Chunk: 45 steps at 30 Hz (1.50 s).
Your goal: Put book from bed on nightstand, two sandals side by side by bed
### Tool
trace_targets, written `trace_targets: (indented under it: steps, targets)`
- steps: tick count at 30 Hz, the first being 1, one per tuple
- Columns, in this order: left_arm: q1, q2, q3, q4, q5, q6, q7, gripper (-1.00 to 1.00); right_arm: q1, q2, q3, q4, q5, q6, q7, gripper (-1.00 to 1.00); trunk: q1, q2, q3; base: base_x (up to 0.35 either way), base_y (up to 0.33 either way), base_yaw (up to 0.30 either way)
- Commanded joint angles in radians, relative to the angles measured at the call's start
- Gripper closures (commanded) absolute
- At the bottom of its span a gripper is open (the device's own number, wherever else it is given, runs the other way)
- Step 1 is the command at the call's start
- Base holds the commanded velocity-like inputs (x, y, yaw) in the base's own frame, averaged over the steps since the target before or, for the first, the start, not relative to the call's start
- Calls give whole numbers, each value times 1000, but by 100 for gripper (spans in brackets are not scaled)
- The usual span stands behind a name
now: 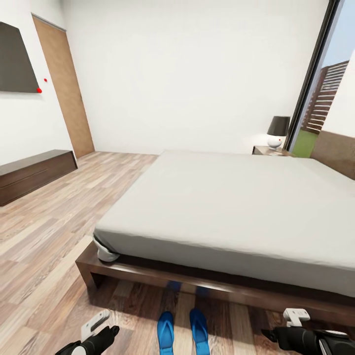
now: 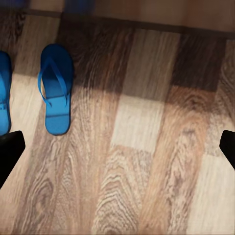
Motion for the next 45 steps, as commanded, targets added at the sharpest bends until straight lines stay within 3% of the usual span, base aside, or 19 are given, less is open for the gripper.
trace_targets:
  steps: [1,45]
  targets:
    - [0,0,0,-2,11,3,9,-100,-1,0,-2,-1,11,2,10,-100,-4,7,2,0,0,0]
    - [-5,1,1,33,12,-33,7,-100,-2,6,-1,50,8,-1,6,-100,-173,315,140,0,0,0]
